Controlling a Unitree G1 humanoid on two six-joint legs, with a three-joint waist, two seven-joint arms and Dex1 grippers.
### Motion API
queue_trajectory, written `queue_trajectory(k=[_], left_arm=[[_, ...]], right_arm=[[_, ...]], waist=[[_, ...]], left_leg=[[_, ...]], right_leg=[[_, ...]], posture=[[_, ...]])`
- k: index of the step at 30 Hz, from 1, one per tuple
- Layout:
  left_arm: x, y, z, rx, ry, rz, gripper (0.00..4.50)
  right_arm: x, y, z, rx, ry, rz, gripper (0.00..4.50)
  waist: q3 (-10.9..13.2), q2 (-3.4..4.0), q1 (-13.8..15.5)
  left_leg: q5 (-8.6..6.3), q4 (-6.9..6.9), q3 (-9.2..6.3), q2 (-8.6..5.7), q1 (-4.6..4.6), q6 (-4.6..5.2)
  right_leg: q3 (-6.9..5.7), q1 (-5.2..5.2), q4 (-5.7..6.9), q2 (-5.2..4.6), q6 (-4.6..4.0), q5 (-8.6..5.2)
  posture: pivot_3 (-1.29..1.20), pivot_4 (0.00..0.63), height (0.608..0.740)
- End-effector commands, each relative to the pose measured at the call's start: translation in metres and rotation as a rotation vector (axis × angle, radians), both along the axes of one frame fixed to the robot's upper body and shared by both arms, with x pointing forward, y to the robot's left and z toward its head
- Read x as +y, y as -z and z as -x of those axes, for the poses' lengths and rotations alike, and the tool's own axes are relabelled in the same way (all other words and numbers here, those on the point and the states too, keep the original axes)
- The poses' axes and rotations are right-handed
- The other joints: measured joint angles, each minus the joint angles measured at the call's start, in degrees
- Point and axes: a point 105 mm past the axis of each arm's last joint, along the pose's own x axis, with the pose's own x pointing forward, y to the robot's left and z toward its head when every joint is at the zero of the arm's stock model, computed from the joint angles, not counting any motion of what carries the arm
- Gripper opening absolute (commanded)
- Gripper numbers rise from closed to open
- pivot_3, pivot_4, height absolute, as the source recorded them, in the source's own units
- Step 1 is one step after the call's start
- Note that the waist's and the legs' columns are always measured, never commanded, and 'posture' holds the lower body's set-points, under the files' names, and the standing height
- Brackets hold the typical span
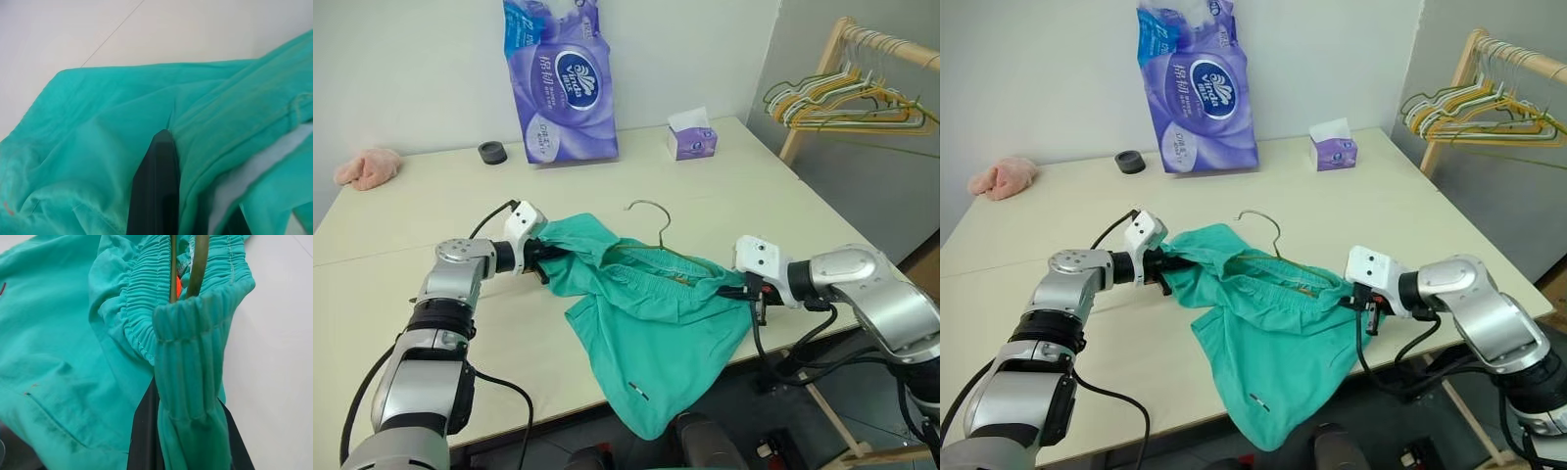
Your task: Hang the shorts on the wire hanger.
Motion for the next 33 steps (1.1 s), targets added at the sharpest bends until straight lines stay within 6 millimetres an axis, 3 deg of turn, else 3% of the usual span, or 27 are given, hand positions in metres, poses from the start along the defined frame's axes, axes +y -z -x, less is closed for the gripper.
queue_trajectory(k=[1, 4, 9, 12, 16, 19, 21, 23, 24, 28, 30, 33], left_arm=[[0.008, -0.016, -0.008, -0.064, -0.046, -0.016, 0.03], [-0.002, -0.017, -0.007, -0.074, -0.008, 0.003, 0.03], [-0.029, -0.044, 0.002, -0.135, 0.086, 0.154, 0.03], [-0.027, -0.057, 0.007, -0.156, 0.084, 0.175, 0.64], [-0.013, -0.054, 0.014, -0.184, 0.066, 0.077, 1.75], [0.014, -0.066, 0.010, -0.272, -0.027, 0.005, 2.55], [0.035, -0.089, 0.004, -0.318, -0.139, 0.074, 2.55], [0.042, -0.106, 0.012, -0.321, -0.151, 0.158, 2.55], [0.035, -0.110, 0.020, -0.293, -0.103, 0.198, 2.55], [-0.040, -0.096, 0.074, -0.066, 0.333, 0.244, 2.55], [-0.065, -0.092, 0.096, 0.004, 0.515, 0.228, 2.55], [-0.096, -0.098, 0.109, 0.032, 0.715, 0.218, 2.55]], right_arm=[[0.001, -0.015, 0.004, -0.041, -0.023, -0.027, 0.00], [0.005, -0.015, 0.001, -0.047, -0.006, -0.047, 0.00], [0.011, -0.014, -0.002, -0.028, 0.033, -0.097, 0.00], [0.010, -0.014, -0.003, -0.007, 0.068, -0.129, 0.00], [0.008, -0.015, -0.006, 0.013, 0.122, -0.171, 0.00], [0.005, -0.016, -0.008, 0.026, 0.174, -0.200, 0.00], [-0.001, -0.015, -0.010, 0.027, 0.218, -0.205, 0.00], [-0.012, -0.012, -0.013, 0.028, 0.298, -0.205, 0.00], [-0.019, -0.009, -0.014, 0.032, 0.344, -0.206, 0.00], [-0.046, -0.003, -0.013, 0.052, 0.559, -0.266, 0.00], [-0.057, -0.003, -0.009, 0.058, 0.636, -0.299, 0.00], [-0.081, -0.003, 0.002, 0.056, 0.767, -0.319, 0.00]], waist=[[0.0, 0.00, 0.0], [0.0, 0.00, 0.0], [0.0, -0.01, 0.1], [0.0, 0.00, -0.1], [-0.1, 0.10, -0.1], [-0.1, 0.10, -0.1], [-0.1, 0.09, 0.0], [-0.1, 0.08, 0.0], [-0.1, 0.08, 0.0], [-0.1, 0.12, 0.0], [-0.1, 0.13, 0.0], [0.0, 0.18, -0.2]], left_leg=[[0.00, 0.00, 0.00, 0.00, 0.00, 0.00], [0.00, 0.00, 0.00, 0.00, 0.00, 0.00], [0.00, 0.01, 0.00, 0.00, -0.03, 0.00], [0.00, 0.00, 0.00, 0.00, -0.02, 0.00], [0.00, -0.03, 0.00, 0.01, 0.00, -0.01], [0.00, -0.03, 0.00, 0.01, 0.00, -0.01], [0.00, -0.03, 0.00, 0.01, -0.01, -0.01], [-0.01, 0.00, 0.00, 0.00, -0.04, 0.00], [-0.01, 0.00, 0.00, 0.00, -0.05, 0.00], [-0.03, -0.01, 0.07, -0.03, -0.07, -0.03], [-0.03, 0.01, 0.05, -0.04, -0.05, -0.03], [-0.03, 0.00, 0.09, -0.03, 0.03, -0.02]], right_leg=[[0.00, 0.00, 0.00, 0.00, 0.00, 0.00], [-0.01, 0.00, 0.00, 0.00, 0.00, 0.00], [0.00, -0.01, 0.00, -0.02, 0.00, 0.00], [0.03, -0.01, 0.01, -0.02, 0.00, 0.00], [0.04, -0.02, 0.01, -0.01, 0.00, 0.00], [0.03, -0.02, 0.00, -0.01, 0.00, 0.00], [0.03, -0.02, -0.01, -0.01, 0.00, 0.00], [0.02, -0.02, -0.03, -0.03, 0.00, 0.00], [0.00, -0.02, -0.04, -0.04, 0.00, 0.00], [0.09, 0.00, -0.08, -0.10, 0.05, -0.03], [0.06, 0.06, -0.08, -0.11, 0.05, -0.03], [0.11, 0.10, -0.05, -0.01, 0.06, -0.04]], posture=[[-0.27, 0.040, 0.740], [-0.27, 0.040, 0.740], [-0.27, 0.044, 0.740], [-0.27, 0.044, 0.740], [-0.27, 0.045, 0.740], [-0.28, 0.048, 0.740], [-0.29, 0.052, 0.740], [-0.31, 0.059, 0.740], [-0.31, 0.062, 0.740], [-0.35, 0.076, 0.740], [-0.36, 0.080, 0.740], [-0.40, 0.089, 0.740]])
